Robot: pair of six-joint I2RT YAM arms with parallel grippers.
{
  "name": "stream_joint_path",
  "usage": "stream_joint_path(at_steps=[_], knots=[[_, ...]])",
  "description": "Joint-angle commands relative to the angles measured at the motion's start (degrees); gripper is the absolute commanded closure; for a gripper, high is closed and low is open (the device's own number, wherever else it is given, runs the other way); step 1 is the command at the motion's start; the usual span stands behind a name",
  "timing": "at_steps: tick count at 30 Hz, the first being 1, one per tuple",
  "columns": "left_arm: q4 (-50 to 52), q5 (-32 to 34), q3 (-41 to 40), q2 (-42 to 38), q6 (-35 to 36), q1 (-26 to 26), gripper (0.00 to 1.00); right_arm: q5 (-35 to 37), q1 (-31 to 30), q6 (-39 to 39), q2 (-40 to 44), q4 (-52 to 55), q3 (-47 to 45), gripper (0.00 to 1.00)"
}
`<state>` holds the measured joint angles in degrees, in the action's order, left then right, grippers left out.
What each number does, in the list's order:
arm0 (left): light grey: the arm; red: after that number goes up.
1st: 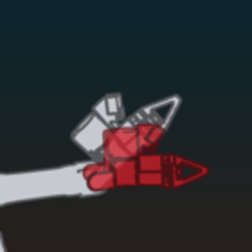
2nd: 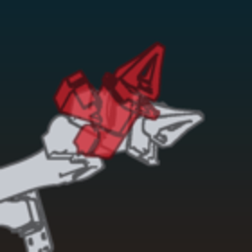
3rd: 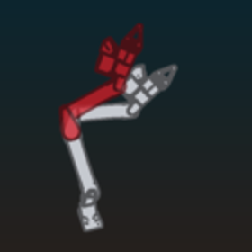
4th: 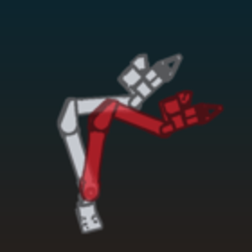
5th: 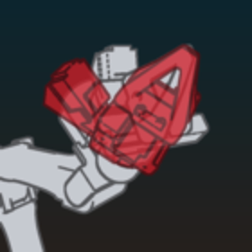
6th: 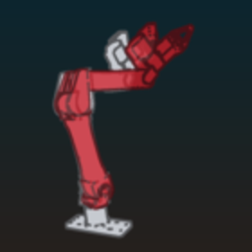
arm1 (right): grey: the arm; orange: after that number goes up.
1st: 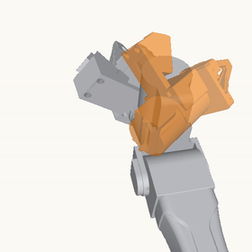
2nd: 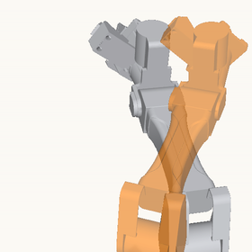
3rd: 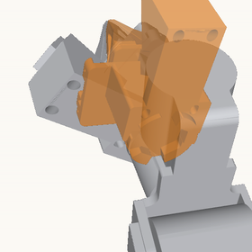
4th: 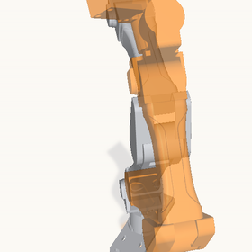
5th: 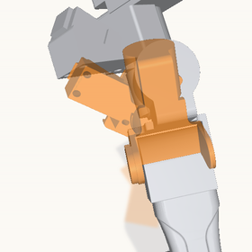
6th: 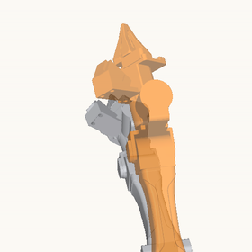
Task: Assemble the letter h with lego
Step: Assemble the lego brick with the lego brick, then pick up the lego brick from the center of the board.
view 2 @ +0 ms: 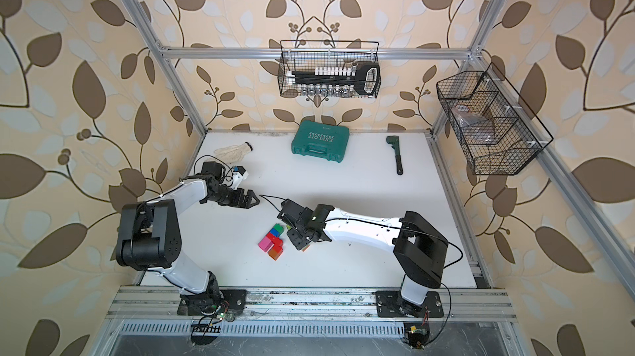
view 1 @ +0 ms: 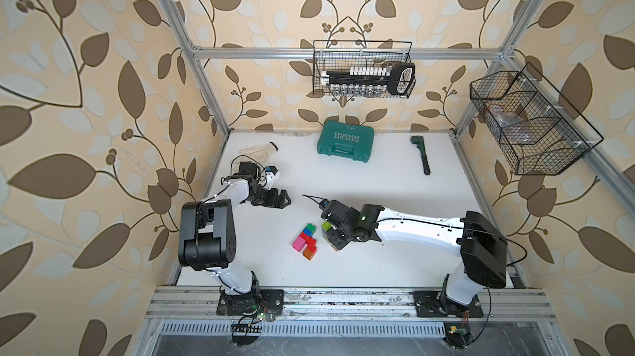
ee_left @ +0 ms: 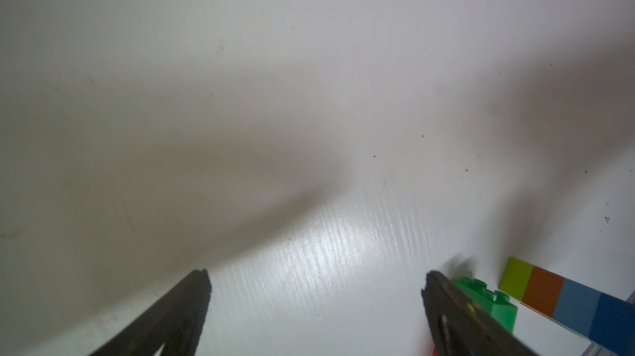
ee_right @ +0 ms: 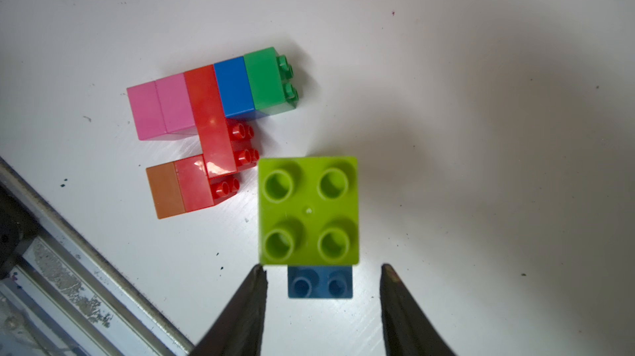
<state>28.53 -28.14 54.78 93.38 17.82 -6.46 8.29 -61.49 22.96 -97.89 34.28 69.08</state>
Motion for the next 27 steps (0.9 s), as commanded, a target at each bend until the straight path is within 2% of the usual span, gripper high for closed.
stream_joint_path(at_steps=[1,7,16,27], knots=[[0.98,-1.30,1.90,0.13,0.50,-0.28,0.01,-0.65,-0.29,0.77,-1.38,-0.34,-0.89,0.51],[0.90,-1.30,1.82,0.19,0.46,-0.24,0.01,-0.21,-0.28,0.63,-3.25,-0.52,-0.59,0.54],[0.95,-1.13,1.86,0.44,0.55,-0.31,0.01,-1.31,-0.29,1.03,-4.08,-1.11,-0.96,0.71],[1.32,-1.48,2.21,0.91,0.48,-0.26,0.01,-2.54,-0.35,-0.67,-4.78,-0.81,-1.85,0.79]])
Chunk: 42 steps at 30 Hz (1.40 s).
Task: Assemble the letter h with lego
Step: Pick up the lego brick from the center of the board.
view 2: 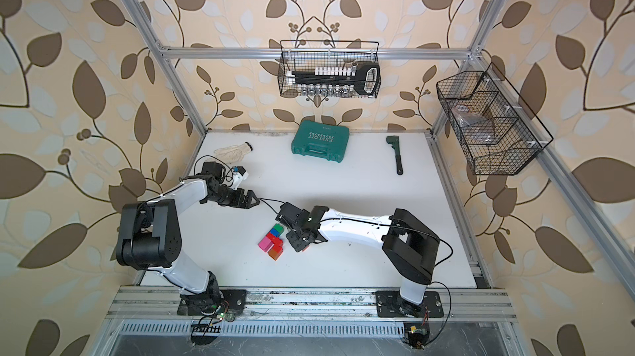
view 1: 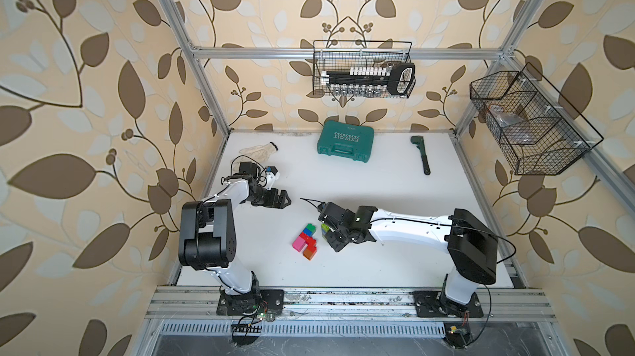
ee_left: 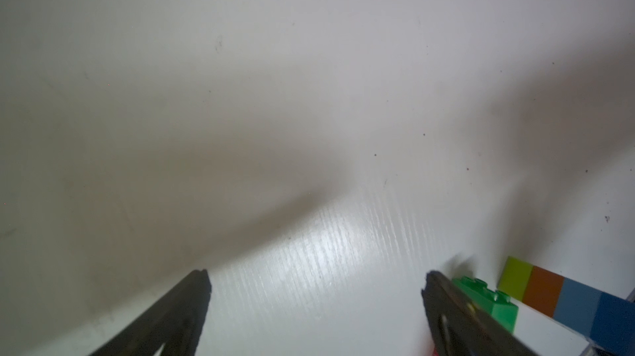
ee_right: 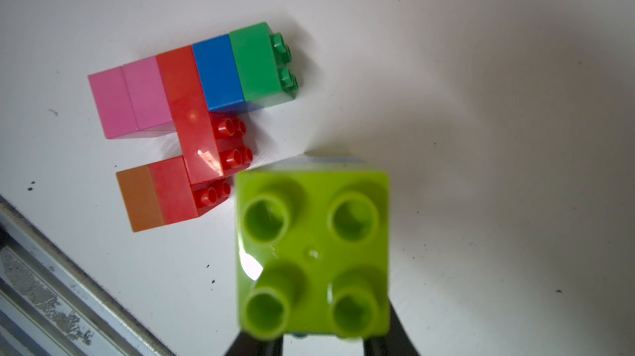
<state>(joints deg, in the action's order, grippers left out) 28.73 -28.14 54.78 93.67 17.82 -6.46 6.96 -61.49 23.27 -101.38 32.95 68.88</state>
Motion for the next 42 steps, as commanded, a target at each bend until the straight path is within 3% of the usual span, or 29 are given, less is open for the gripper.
stream_joint_path(at_steps=[1,11,20,28,36,39,42], knots=[[1.14,-1.40,2.13,0.57,0.55,-0.29,0.01,-1.08,-0.33,-1.22,-1.28,0.78,-1.67,0.80],[0.91,-1.19,2.06,0.52,0.53,-0.26,0.01,-3.65,0.34,-7.11,-0.71,-0.17,-6.66,0.87],[1.51,-1.48,2.54,0.89,0.46,-0.31,0.01,-12.03,3.05,-9.14,-0.03,1.97,-8.14,0.92],[1.48,-1.06,2.52,1.00,0.47,-0.29,0.01,-3.11,2.31,-8.73,-6.78,6.90,-7.25,0.93],[1.47,-0.94,2.79,1.41,0.45,-0.31,0.01,0.77,1.37,-9.09,-6.42,9.71,-5.06,0.92],[0.91,-0.81,2.30,1.14,0.62,-0.26,0.01,-1.96,2.26,-9.04,-3.85,9.03,-4.77,0.91],[1.00,-2.12,2.28,0.57,0.83,-0.26,0.01,-11.62,5.19,-8.11,1.89,5.09,-6.54,0.89]])
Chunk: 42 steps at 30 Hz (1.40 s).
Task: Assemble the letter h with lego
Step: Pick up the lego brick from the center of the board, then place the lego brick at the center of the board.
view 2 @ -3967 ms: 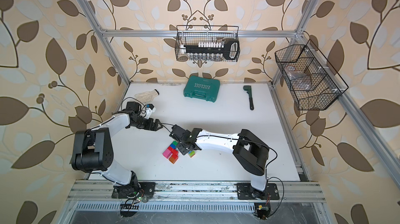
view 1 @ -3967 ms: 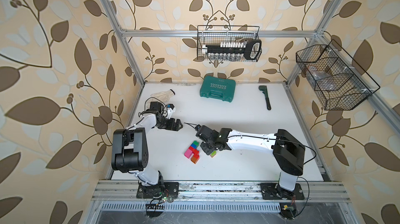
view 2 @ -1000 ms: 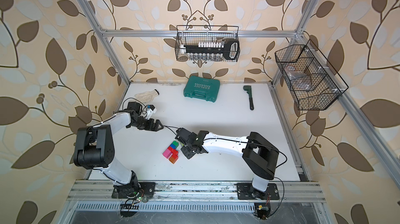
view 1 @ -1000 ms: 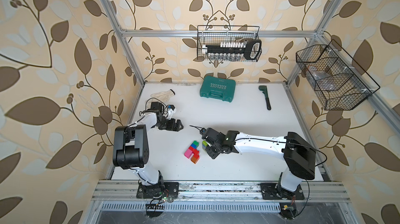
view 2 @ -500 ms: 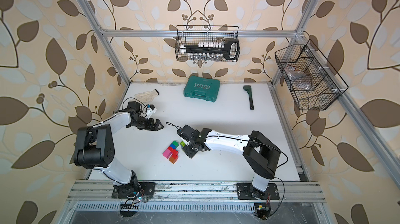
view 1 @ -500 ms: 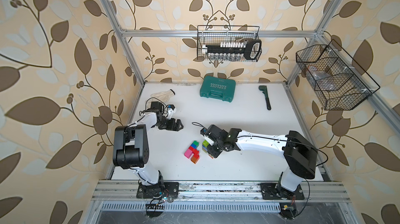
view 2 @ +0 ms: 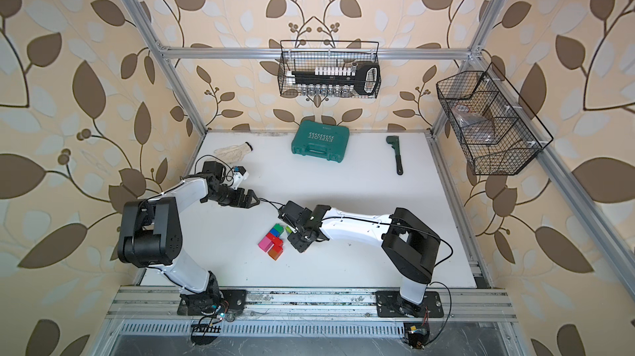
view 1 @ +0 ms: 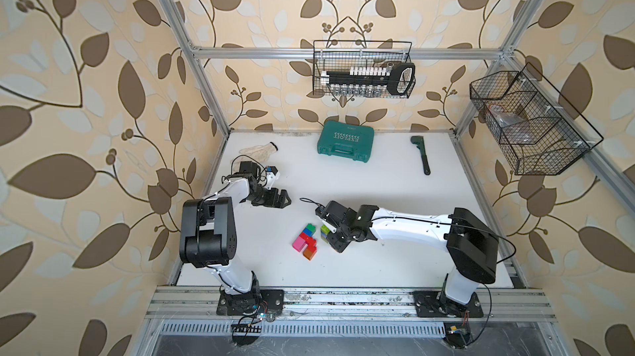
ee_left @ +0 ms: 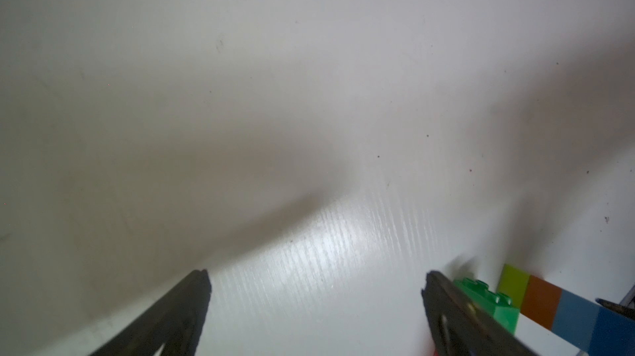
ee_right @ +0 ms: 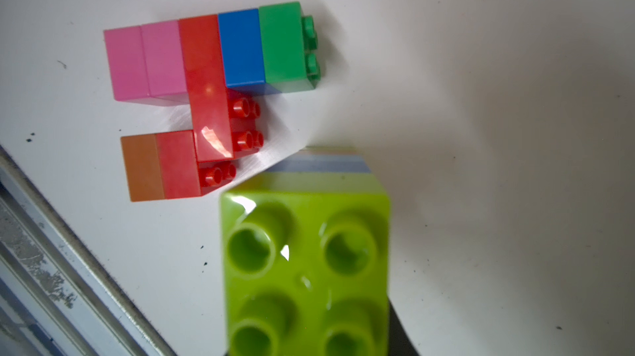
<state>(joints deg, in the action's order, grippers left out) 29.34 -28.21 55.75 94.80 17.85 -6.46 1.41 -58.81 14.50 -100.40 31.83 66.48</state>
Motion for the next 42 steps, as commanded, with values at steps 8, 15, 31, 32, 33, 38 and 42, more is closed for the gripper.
stream_joint_path(at_steps=[8,15,31,32,33,38,42], knots=[[0.56,-3.39,1.04,-1.31,1.48,-0.22,0.01,-30.25,12.98,-2.11,8.37,6.16,-8.25,0.89],[0.87,-4.60,0.77,-1.96,2.01,-0.28,0.01,-46.00,18.77,-6.68,4.45,8.97,-9.50,0.85],[0.88,-5.46,0.41,-1.99,2.67,-0.25,0.01,-57.31,28.00,-7.40,-5.38,2.43,-11.50,0.80],[0.90,-5.53,0.50,-1.87,2.73,-0.27,0.01,-57.24,28.11,-7.62,-5.60,2.40,-11.54,0.80],[1.06,-5.63,0.67,-1.82,2.69,-0.28,0.01,-57.17,28.36,-7.65,-5.80,2.35,-11.61,0.75],[0.99,-5.46,0.59,-1.79,2.78,-0.30,0.01,-54.15,30.98,-6.45,-6.74,2.43,-11.75,0.67],[1.13,-5.63,0.66,-1.57,2.70,-0.26,0.01,-52.31,33.11,-5.63,-6.57,1.98,-12.57,0.65]])
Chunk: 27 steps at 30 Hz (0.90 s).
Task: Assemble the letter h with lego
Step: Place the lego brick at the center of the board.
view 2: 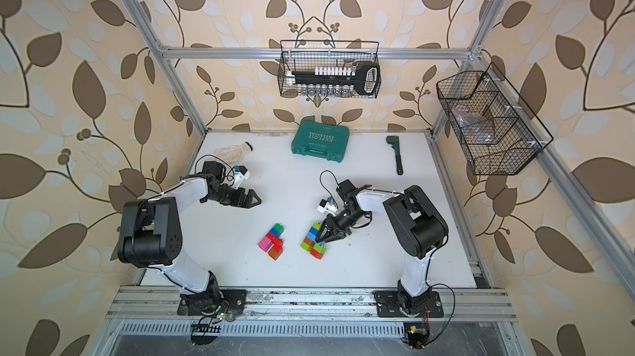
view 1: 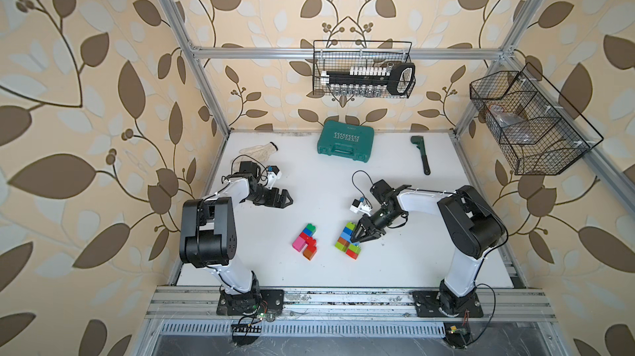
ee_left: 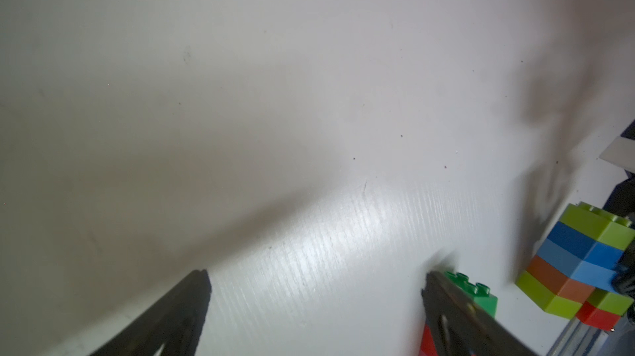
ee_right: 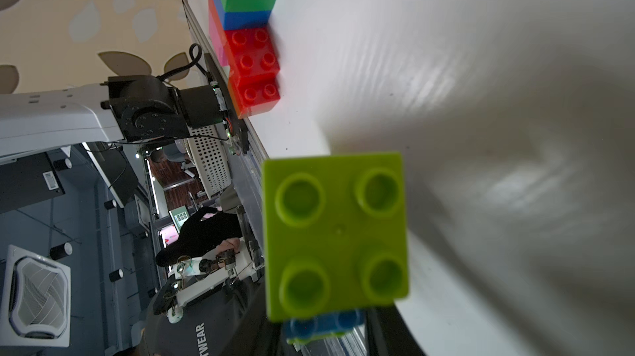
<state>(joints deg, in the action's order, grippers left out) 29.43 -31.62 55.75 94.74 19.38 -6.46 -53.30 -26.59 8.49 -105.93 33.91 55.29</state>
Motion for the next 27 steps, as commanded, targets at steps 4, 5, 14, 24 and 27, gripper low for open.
stream_joint_path(at_steps=[4,5,14,24,27], knots=[[1.10,-2.48,0.77,-1.30,1.19,-0.29,0.01,4.28,1.78,0.78,-0.75,-0.32,-2.16,0.63],[1.09,-2.49,0.77,-1.26,1.25,-0.31,0.01,4.73,2.01,0.91,-0.47,-0.43,-2.38,0.62],[-1.42,-3.12,-0.27,-1.31,0.16,-0.31,0.01,14.02,3.92,4.55,14.53,-3.50,-6.04,0.50],[-20.78,-0.54,-9.70,-7.66,-6.57,-0.14,0.01,63.00,5.95,7.42,54.44,-19.58,-16.33,0.02],[-29.12,3.54,-14.46,-10.34,-8.59,-0.06,0.01,74.37,6.36,-0.08,60.24,-30.03,-23.45,0.02]])
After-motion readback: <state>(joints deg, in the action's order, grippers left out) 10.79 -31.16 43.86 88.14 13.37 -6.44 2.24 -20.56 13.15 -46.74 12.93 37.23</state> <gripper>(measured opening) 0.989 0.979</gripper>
